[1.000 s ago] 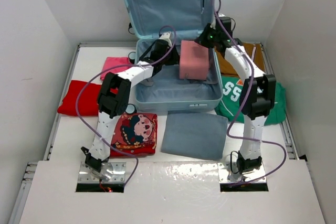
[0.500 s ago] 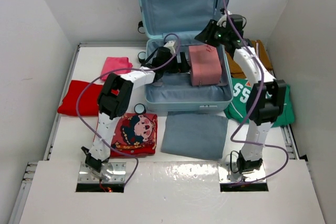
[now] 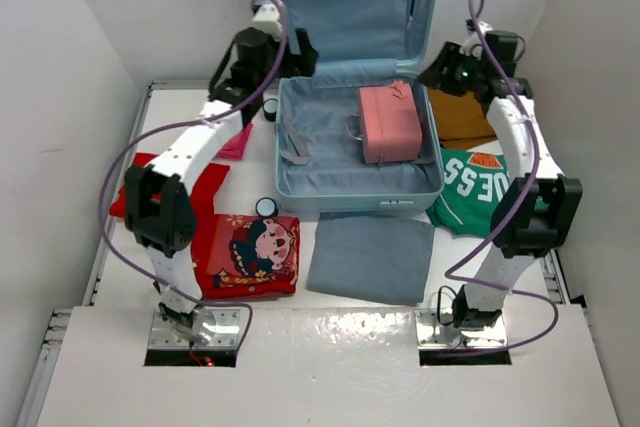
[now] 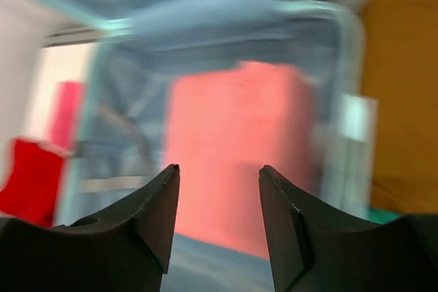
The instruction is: Pack the luggage
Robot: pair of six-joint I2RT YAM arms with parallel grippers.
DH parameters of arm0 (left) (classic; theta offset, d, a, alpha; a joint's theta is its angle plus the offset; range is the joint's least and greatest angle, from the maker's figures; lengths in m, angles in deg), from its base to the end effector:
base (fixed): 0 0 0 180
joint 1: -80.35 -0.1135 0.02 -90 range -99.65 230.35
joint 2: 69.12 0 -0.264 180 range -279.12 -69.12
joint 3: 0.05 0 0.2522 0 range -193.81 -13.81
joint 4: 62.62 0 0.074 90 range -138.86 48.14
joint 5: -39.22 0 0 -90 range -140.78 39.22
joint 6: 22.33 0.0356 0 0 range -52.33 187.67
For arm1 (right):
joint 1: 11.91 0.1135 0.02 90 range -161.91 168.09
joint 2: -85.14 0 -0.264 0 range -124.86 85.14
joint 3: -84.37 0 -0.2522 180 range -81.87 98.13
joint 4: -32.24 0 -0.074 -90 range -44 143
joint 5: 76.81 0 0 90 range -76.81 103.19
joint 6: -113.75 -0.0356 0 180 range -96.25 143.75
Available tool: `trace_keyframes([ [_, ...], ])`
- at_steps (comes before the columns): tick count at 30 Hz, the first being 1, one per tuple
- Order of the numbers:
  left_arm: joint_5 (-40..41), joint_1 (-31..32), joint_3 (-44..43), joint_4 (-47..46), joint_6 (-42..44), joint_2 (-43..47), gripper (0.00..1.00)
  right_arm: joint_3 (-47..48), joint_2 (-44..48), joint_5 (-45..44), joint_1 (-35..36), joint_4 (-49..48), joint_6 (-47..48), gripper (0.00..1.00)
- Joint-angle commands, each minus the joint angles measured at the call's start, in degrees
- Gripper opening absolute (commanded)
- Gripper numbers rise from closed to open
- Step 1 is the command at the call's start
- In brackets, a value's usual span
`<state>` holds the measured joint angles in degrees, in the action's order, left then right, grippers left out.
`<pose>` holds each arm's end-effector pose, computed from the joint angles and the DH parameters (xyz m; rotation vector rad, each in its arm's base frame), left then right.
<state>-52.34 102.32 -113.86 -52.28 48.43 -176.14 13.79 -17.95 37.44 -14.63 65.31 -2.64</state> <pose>0.4235 -0.1719 0.3890 0.0609 1.6626 -0.5714 0.4257 -0.0056 0.3505 0.2519 2.0468 0.6881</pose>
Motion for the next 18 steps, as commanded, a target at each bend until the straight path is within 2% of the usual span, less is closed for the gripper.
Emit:
trace_keyframes([
  [1, 5.0, -4.7, 1.0, 11.1, 2.4, 6.3, 1.00, -1.7, 4.6, -6.2, -3.8, 6.6, 8.7, 0.50],
  [2, 5.0, -5.7, 3.8, 11.8, 2.4, 7.7, 1.00, -2.0, 4.8, -10.0, -6.1, 7.1, 10.7, 0.50],
  [5, 6.1, -9.3, 10.0, 13.5, 2.4, 12.9, 1.00, -3.0, 4.0, -10.9, -9.9, 10.9, 13.3, 0.46],
  [9, 7.5, -12.0, 17.5, 13.5, 3.8, 16.4, 1.00, -9.4, 2.3, -12.1, -9.9, 7.9, 13.8, 0.45],
  [11, 7.5, -13.7, 20.1, 14.1, 2.7, 16.4, 0.98, -9.4, 0.2, -12.5, -9.5, 6.6, 12.9, 0.45],
  [15, 2.8, -17.4, 23.7, 15.9, 1.8, 19.3, 0.97, -5.8, -2.6, -4.5, -9.7, 9.2, 14.4, 0.45],
  [18, 0.5, -19.9, 28.2, 15.9, 3.8, 23.6, 0.96, -8.5, 0.4, -0.9, -11.6, 11.1, 15.9, 0.46],
])
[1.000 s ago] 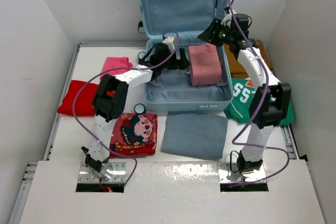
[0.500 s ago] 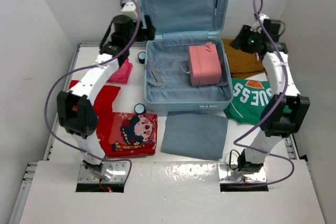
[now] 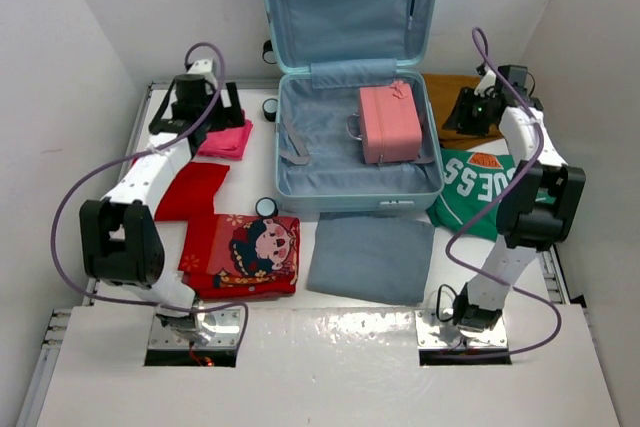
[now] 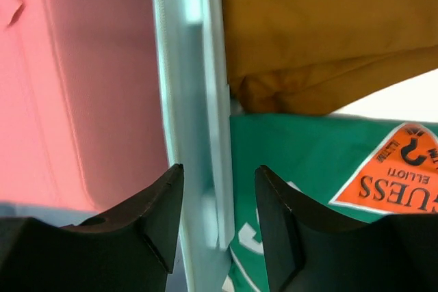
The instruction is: Pack the luggage
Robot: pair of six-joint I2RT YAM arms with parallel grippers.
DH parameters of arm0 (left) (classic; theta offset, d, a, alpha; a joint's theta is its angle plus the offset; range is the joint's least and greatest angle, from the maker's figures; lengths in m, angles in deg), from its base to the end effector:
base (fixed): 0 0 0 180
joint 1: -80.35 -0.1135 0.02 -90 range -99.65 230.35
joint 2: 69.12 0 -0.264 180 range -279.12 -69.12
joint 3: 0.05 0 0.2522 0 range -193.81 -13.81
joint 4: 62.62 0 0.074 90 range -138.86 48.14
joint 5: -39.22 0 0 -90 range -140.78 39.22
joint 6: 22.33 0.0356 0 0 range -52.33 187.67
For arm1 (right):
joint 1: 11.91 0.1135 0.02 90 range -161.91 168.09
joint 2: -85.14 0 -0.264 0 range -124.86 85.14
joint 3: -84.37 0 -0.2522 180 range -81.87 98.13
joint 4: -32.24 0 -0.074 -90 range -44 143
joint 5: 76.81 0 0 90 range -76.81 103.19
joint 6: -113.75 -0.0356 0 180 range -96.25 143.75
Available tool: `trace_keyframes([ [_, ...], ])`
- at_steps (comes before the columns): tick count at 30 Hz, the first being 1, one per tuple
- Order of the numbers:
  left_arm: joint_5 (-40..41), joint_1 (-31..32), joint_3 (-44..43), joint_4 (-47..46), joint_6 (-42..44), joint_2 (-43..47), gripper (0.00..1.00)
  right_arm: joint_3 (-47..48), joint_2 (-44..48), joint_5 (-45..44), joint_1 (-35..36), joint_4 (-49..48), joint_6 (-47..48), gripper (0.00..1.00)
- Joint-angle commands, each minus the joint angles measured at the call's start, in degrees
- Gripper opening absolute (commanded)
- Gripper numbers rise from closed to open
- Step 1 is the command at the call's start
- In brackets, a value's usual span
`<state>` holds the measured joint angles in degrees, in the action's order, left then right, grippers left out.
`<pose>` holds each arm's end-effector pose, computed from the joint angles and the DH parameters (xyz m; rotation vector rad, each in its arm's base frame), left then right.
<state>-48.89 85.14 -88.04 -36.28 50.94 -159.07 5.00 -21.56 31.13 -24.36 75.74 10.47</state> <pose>0.3671 -0.0296 0.3169 -0.2356 2.0569 -0.1973 0.4092 -0.0791 0.2576 0.4004 2.3830 0.3872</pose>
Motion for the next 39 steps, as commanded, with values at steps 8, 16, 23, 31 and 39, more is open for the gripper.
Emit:
trace_keyframes([
  [8, -5.7, -7.0, 6.6, 2.0, 2.0, 8.0, 0.95, -3.1, 5.4, -2.4, -3.4, -7.8, 2.3, 0.51],
  [16, -6.2, -7.5, 3.2, 2.0, 0.9, 4.7, 0.95, 9.6, -11.4, -7.1, 2.1, -12.0, -1.2, 0.51],
  [23, -6.2, -8.6, 4.3, 2.5, 0.9, 4.7, 0.95, 13.2, -17.9, -6.8, 7.3, -13.0, -1.4, 0.51],
  [31, -6.2, -9.1, 3.1, 2.5, 0.9, 3.0, 0.95, 16.3, -20.0, -5.7, 13.7, -13.8, -3.5, 0.51],
  [39, -6.2, -9.1, 2.1, 2.5, 0.4, 1.4, 0.95, 16.1, -20.4, -17.4, 13.0, -14.8, -1.4, 0.57],
])
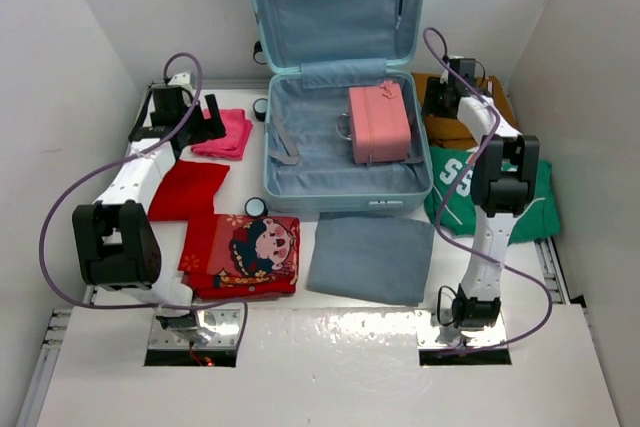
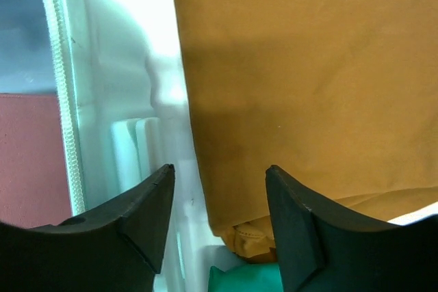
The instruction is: Pack the luggage
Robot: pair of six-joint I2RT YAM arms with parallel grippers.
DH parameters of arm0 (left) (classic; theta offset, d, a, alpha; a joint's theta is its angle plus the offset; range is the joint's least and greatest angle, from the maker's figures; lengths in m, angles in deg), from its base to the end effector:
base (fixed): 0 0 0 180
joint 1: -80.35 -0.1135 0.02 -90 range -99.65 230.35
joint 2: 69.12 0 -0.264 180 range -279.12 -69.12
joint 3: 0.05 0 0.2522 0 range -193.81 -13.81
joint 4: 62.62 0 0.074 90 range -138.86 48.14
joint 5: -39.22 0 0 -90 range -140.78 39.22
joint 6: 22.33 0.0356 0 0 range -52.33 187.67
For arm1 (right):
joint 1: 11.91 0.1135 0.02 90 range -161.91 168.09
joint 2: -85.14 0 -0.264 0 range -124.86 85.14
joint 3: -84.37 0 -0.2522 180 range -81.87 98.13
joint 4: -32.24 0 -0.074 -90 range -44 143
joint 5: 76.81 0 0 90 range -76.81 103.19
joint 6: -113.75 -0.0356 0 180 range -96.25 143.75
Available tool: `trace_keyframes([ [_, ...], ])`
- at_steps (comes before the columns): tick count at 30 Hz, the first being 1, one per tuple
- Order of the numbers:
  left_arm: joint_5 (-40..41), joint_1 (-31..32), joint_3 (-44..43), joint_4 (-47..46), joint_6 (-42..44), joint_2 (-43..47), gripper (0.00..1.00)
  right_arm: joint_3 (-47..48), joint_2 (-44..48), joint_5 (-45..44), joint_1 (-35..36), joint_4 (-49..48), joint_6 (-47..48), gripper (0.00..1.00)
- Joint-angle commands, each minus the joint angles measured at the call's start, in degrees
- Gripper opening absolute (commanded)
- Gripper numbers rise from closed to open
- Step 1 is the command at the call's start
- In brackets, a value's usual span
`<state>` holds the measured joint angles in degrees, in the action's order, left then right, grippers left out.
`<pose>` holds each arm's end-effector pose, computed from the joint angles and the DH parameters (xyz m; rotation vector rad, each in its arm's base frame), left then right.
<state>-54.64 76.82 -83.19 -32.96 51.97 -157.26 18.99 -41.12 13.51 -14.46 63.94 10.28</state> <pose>0.3522 0.0193 0.2931 -0.3262 2.1562 -0.1942 0.5024 -0.0222 0.2003 0.3218 2.3071 0.1021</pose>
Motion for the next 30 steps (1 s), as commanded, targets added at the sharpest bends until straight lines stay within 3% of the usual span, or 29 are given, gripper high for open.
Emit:
trace_keyframes([
  [1, -0.4, -0.8, -2.8, -0.8, -0.6, -0.4, 0.95, 2.1, -0.9, -0.1, 2.8, -3.1, -0.5, 0.58],
  [5, -0.4, -0.8, -2.8, -0.8, -0.6, -0.9, 0.95, 2.9, -3.5, -4.6, 3.0, -4.7, 3.0, 0.66],
  [8, 0.1, -0.8, -3.3, -0.3, -0.1, -0.9, 0.95, 5.0, -6.3, -1.0, 2.9, -4.1, 3.5, 0.74],
  [13, 1.1, -0.8, -4.4, 1.0, 0.4, -0.9, 0.95, 5.8, -9.9, 3.1, 2.7, -3.6, 3.9, 0.75],
  [20, 1.7, -0.8, -7.4, 2.6, 0.9, -1.9, 0.95, 5.1, -12.2, 5.2, 2.8, 1.0, 4.8, 0.70],
  [27, 1.7, -0.8, -8.0, 3.1, 0.9, -3.0, 0.95, -0.1, -10.3, 2.1, -0.4, 3.2, 6.1, 0.53],
  [30, 1.7, -0.8, -8.5, 3.6, 0.9, -3.0, 0.95, -0.4, -9.6, -0.1, -0.6, 4.7, 4.8, 0.53],
])
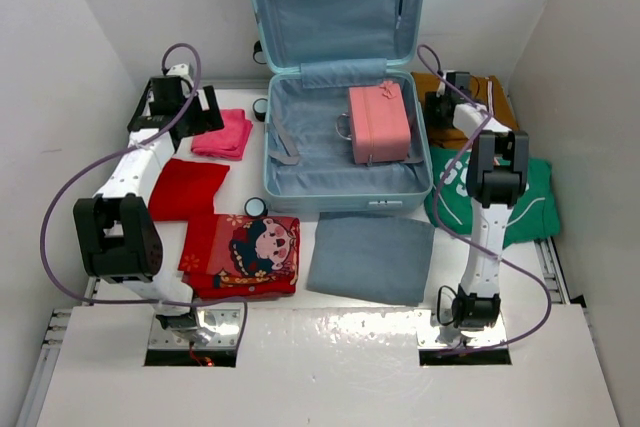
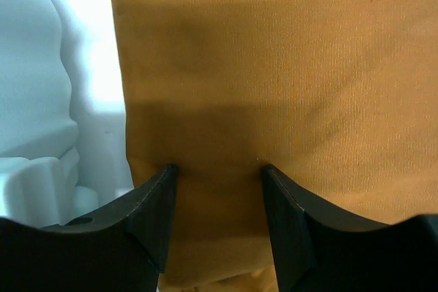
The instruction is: Pack the luggage
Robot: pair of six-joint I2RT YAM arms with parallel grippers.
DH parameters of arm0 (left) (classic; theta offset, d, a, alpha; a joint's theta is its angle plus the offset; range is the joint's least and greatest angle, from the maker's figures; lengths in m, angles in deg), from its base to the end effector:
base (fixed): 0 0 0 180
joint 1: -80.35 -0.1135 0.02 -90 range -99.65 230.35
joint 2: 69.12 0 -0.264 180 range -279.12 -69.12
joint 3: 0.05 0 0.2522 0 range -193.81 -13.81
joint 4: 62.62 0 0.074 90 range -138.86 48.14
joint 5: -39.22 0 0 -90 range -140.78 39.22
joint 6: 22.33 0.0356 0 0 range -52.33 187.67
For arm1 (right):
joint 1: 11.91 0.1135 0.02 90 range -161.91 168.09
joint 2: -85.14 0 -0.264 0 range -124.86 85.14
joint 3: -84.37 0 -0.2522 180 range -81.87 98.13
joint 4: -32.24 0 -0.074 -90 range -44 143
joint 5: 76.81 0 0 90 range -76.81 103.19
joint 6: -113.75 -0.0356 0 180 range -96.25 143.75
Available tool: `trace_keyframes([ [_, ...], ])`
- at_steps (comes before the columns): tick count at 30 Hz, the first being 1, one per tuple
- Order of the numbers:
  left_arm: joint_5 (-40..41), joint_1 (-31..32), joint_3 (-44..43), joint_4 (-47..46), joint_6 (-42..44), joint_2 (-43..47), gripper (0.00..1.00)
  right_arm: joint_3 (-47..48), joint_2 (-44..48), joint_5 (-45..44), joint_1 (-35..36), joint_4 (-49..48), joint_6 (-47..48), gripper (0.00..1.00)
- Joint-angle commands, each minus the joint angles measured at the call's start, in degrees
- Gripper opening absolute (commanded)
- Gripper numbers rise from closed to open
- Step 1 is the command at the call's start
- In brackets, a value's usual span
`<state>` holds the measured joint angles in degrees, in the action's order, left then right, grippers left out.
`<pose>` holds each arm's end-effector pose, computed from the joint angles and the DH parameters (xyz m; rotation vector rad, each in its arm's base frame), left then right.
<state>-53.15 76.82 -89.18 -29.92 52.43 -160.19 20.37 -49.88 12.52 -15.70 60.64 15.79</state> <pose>0.3665 0.0211 0.3066 -0.3320 2.1539 -0.1615 0.5182 -0.0347 0.1372 0.2509 2.3853 0.0200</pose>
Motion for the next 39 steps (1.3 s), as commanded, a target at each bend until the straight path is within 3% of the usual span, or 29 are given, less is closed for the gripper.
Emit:
trace_keyframes([
  [1, 0.2, -0.8, -3.0, 0.6, 0.5, -0.6, 0.95, -1.4, -0.7, 0.8, 0.7, 8.5, -1.1, 0.53],
  [8, 0.2, -0.8, -6.2, 3.8, 1.0, -2.3, 0.95, 7.5, -4.8, -4.9, -0.1, 22.7, -3.0, 0.47],
  [22, 0.7, -0.8, -11.7, 8.4, 1.0, -5.8, 0.95, 5.5, -0.7, -10.5, -8.9, 23.7, -4.2, 0.47],
  [25, 0.2, -0.8, -11.7, 8.4, 1.0, -6.3, 0.95, 7.5, -0.8, -9.4, -9.7, 23.2, -3.3, 0.51],
  [34, 0.2, -0.8, -12.3, 8.4, 1.5, -6.3, 0.95, 16.1, -1.1, 8.2, -4.2, 24.6, 3.0, 0.68],
  [39, 0.7, -0.8, -12.3, 8.4, 2.1, -6.3, 0.95, 15.1, -1.5, 3.7, 0.4, 21.7, 7.5, 0.73],
])
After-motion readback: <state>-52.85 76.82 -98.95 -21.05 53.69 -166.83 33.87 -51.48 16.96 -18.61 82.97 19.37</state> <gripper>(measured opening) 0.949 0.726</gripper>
